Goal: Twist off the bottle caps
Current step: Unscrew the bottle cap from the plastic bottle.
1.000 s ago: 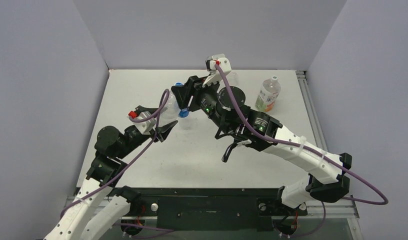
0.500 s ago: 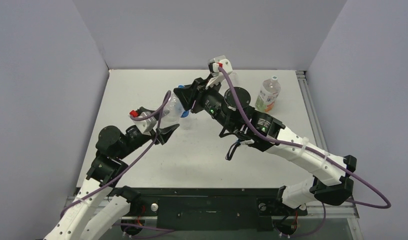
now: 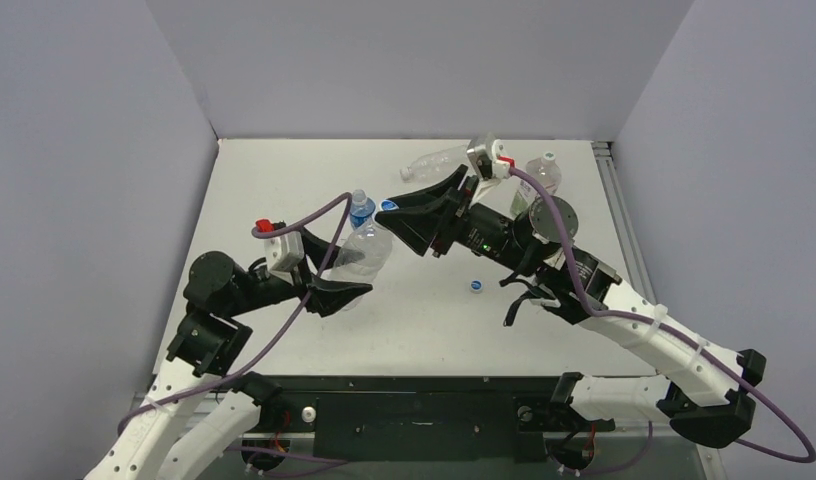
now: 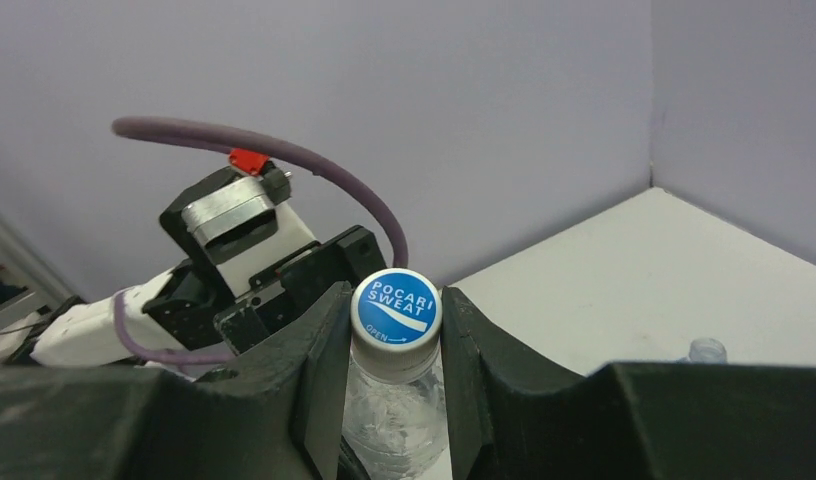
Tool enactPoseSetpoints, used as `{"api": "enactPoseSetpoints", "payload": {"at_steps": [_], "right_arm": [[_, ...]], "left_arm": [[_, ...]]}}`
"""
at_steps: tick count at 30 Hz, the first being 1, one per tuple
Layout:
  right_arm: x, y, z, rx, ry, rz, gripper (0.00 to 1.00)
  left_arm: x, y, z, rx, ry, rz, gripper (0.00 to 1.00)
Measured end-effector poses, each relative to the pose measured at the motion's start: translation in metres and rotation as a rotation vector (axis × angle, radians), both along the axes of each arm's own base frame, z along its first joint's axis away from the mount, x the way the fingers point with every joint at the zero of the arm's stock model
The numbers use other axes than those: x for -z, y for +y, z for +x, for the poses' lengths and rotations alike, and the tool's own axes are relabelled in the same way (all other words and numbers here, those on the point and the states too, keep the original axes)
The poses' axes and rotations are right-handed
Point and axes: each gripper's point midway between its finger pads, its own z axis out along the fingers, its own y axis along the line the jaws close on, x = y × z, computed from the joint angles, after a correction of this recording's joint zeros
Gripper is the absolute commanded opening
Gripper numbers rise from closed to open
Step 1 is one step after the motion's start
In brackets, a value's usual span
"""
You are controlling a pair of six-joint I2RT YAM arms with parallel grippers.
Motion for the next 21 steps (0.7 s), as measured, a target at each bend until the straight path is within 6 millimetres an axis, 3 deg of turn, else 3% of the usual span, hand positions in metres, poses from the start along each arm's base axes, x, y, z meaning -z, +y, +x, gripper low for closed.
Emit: {"api": "enactPoseSetpoints", "payload": {"at_steps": [13,17,20,21], "right_arm": [[-0.037,0.002,-0.062,-0.34,-0.159,0.07,0.01],[-0.043,0.006,-0.069,-0.392,-0.181,0.072,0.22],[-0.042,0.006,-0.068,-0.394,-0.186,0.059,0.51],[-0.041,0.006,-0.067,-0.389,-0.185,0.053,0.56]], "left_arm": [[-0.033,-0.004,-0.048,0.222,0.015,-0.062,0.0],[-0.036,-0.004,-0.053,0.242,0.011,-0.064,0.0],[-0.036,-0.004,-0.052,0.236,0.004,-0.061,0.0],[-0.035,-0.004,-0.051,0.229,-0.002,-0.058,0.0]]}}
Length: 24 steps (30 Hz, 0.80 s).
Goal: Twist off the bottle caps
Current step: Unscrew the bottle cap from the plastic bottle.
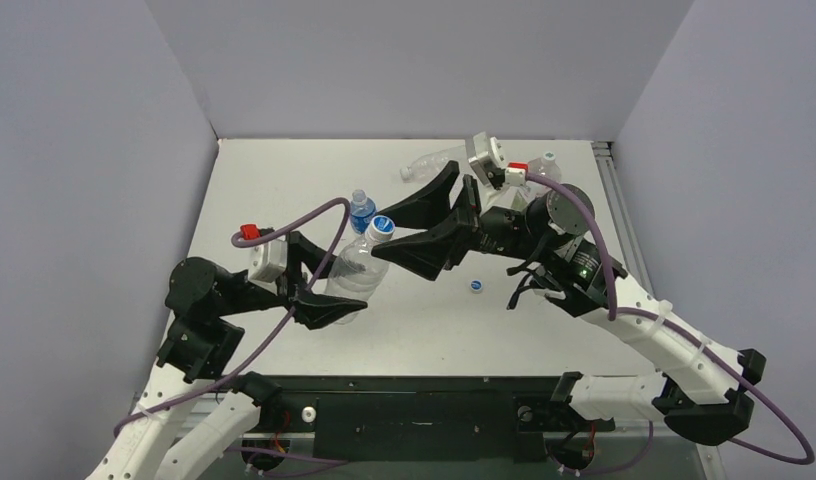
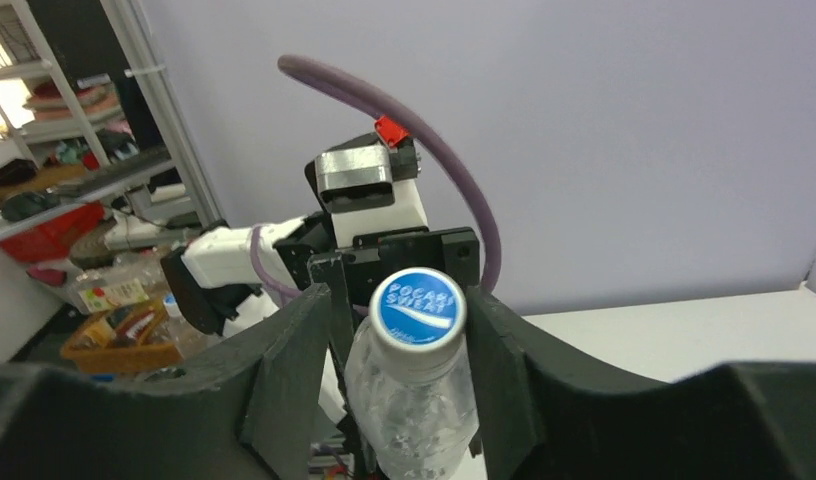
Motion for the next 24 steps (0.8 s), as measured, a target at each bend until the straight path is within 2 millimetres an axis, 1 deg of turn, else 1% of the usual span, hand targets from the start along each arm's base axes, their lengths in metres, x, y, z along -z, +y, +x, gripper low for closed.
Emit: {"api": "enactPoseSetpoints", "payload": {"at_steps": [1,3,5,7,12,15,17,19,21,24], "right_arm": [[0.001,0.0,0.0,0.005,0.002,-0.006,0.64],[0.006,-0.001,0.003,0.03,0.01,-0.025,0.72],[0.009,-0.003,0.012,0.088,0.03,-0.04,0.76],[0.01,-0.008,0.024,0.183,0.061,-0.04,0.78],[0.006,-0.018,0.051,0.417,0.148,-0.036,0.78],[-0.003,-0.017,0.066,0.552,0.203,-0.043,0.78],[-0.005,-0.013,0.078,0.634,0.233,-0.052,0.77],[0.003,-0.009,0.09,0.705,0.258,-0.076,0.75],[0.019,-0.004,0.1,0.764,0.276,-0.118,0.7],[0.041,0.003,0.112,0.823,0.299,-0.172,0.61]], "left_arm": [[0.001,0.0,0.003,-0.016,-0.004,0.001,0.0],[0.002,0.001,0.012,-0.064,-0.018,0.003,0.0],[0.003,0.003,0.022,-0.111,-0.044,0.007,0.0],[0.003,0.005,0.03,-0.155,-0.086,0.013,0.0],[0.007,0.01,0.051,-0.259,-0.183,0.041,0.0],[0.011,0.012,0.063,-0.305,-0.22,0.067,0.0],[0.015,0.014,0.072,-0.346,-0.228,0.087,0.0],[0.02,0.017,0.083,-0.394,-0.228,0.11,0.0],[0.023,0.02,0.089,-0.422,-0.232,0.127,0.0],[0.027,0.021,0.091,-0.433,-0.235,0.14,0.0]]}}
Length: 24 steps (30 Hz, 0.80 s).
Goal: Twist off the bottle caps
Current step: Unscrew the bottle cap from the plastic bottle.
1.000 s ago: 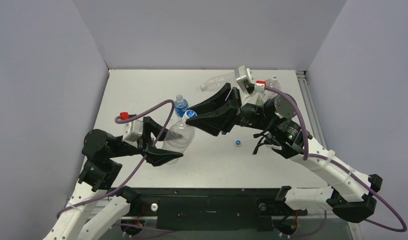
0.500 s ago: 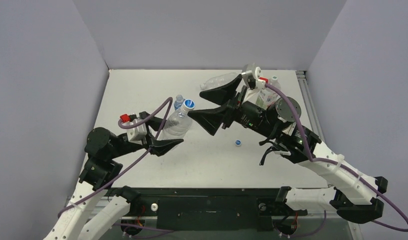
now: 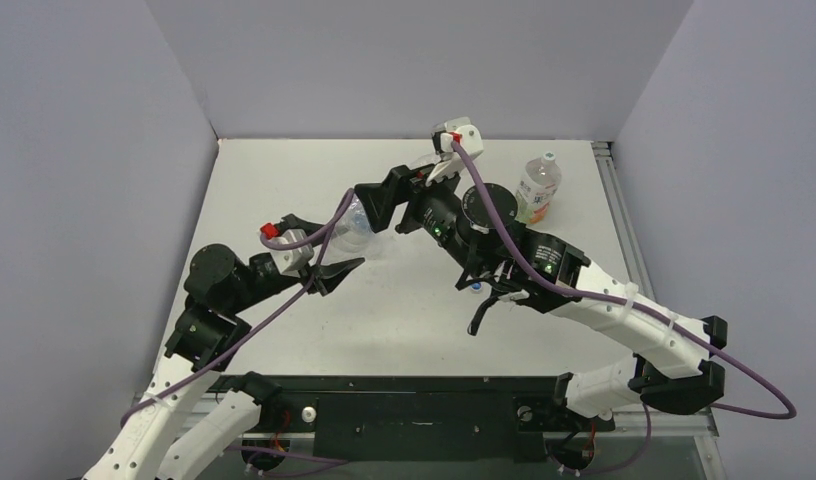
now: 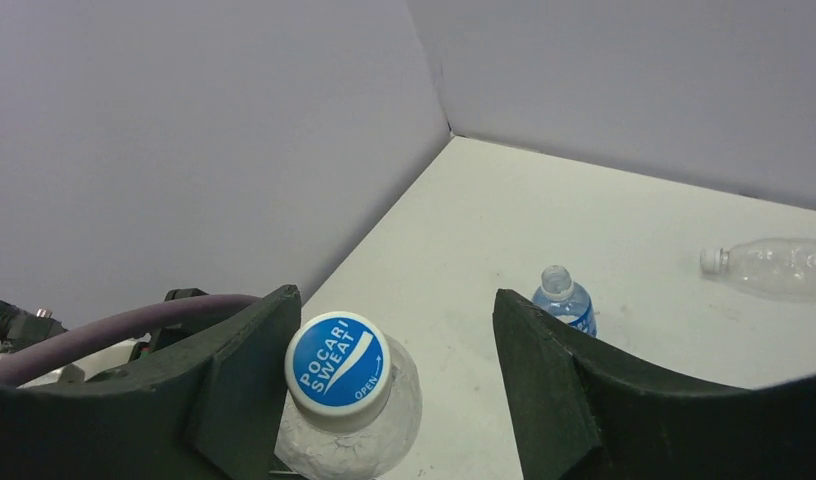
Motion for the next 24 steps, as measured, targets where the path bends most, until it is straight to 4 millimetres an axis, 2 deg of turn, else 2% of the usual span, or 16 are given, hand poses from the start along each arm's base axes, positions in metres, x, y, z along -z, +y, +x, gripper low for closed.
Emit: {"api": "enactPoseSetpoints", "payload": {"at_steps": [7,9,11,15,20,24], "right_arm": [[0.002,0.003,0.001,0.019,0.016,0.018,0.45],[0.001,0.004,0.001,0.017,0.019,0.026,0.37],[0.001,0.005,0.0,0.012,0.021,0.03,0.27],[0.001,0.009,-0.001,0.003,0.025,0.041,0.0],[0.0,0.013,-0.003,-0.043,-0.006,0.039,0.0],[0.0,0.014,-0.017,-0.195,-0.063,0.039,0.0]], "left_arm": [[0.005,0.001,0.0,-0.005,0.013,0.009,0.0],[0.006,0.001,0.0,-0.005,0.015,0.009,0.0],[0.006,0.001,0.001,-0.005,0.017,0.009,0.0],[0.009,0.0,0.001,-0.005,0.026,0.01,0.0],[0.008,0.0,-0.002,-0.001,0.044,-0.007,0.0],[0.01,0.0,-0.013,0.026,0.068,-0.03,0.0]]}}
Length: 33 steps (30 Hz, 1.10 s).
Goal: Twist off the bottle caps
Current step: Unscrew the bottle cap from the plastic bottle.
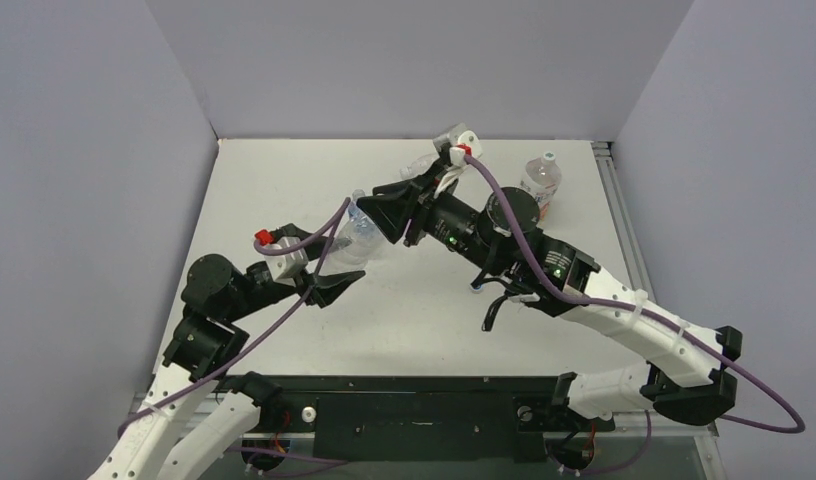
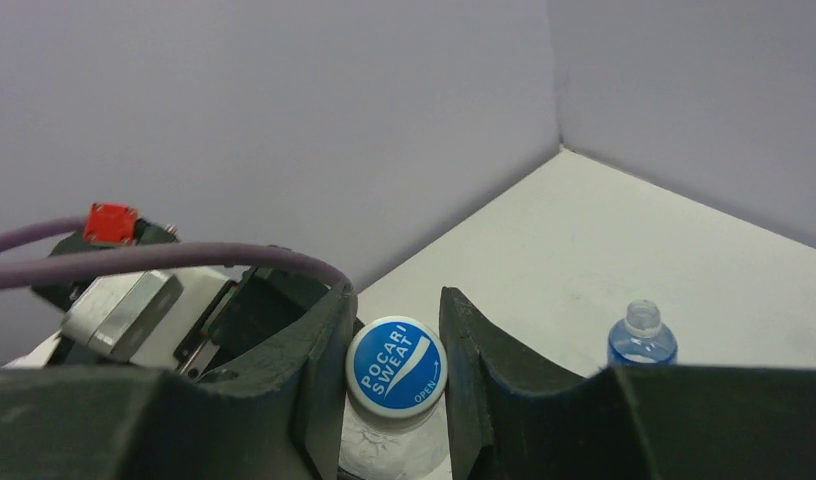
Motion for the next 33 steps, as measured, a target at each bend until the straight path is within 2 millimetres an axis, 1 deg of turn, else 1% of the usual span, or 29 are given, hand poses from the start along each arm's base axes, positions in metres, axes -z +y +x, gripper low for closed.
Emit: {"api": "enactPoseSetpoints", "payload": {"at_steps": [2,8,11,14,15,17,18,19,20,22,24,27,31,33], "right_arm": [[-0.002,-0.003,-0.012,-0.093,-0.028,0.011,0.0],[-0.012,-0.017,-0.046,-0.34,-0.115,0.044,0.0],[-0.018,-0.019,-0.064,-0.447,-0.155,0.055,0.0],[-0.023,-0.02,-0.076,-0.522,-0.188,0.064,0.0],[-0.024,-0.02,-0.079,-0.539,-0.195,0.067,0.02],[-0.026,-0.021,-0.082,-0.556,-0.203,0.071,0.23],[-0.026,-0.021,-0.082,-0.556,-0.203,0.072,0.42],[-0.026,-0.021,-0.082,-0.553,-0.2,0.071,0.51],[-0.025,-0.021,-0.08,-0.543,-0.195,0.072,0.66],[-0.026,-0.022,-0.073,-0.503,-0.18,0.075,0.76],[-0.026,-0.023,-0.063,-0.444,-0.166,0.078,0.79],[-0.026,-0.029,-0.043,-0.323,-0.134,0.084,0.81],[-0.024,-0.043,-0.014,-0.128,-0.07,0.096,0.82],[-0.026,-0.05,-0.004,-0.037,-0.042,0.098,0.81]], "left_arm": [[-0.001,-0.003,-0.009,0.039,0.018,-0.014,0.0],[-0.014,-0.013,-0.038,0.191,0.072,-0.067,0.0],[-0.019,-0.018,-0.052,0.271,0.112,-0.08,0.0],[-0.023,-0.021,-0.063,0.339,0.145,-0.087,0.0],[-0.024,-0.021,-0.066,0.352,0.149,-0.087,0.0],[-0.025,-0.022,-0.069,0.37,0.155,-0.088,0.0],[-0.025,-0.022,-0.068,0.37,0.156,-0.088,0.0],[-0.025,-0.022,-0.068,0.369,0.157,-0.087,0.0],[-0.024,-0.022,-0.067,0.363,0.159,-0.087,0.0],[-0.021,-0.021,-0.063,0.341,0.16,-0.079,0.0],[-0.017,-0.02,-0.055,0.305,0.152,-0.067,0.0],[-0.014,-0.018,-0.043,0.242,0.117,-0.049,0.0],[-0.013,-0.012,-0.025,0.145,0.055,-0.033,0.0],[-0.011,-0.008,-0.014,0.085,0.033,-0.025,0.0]]}}
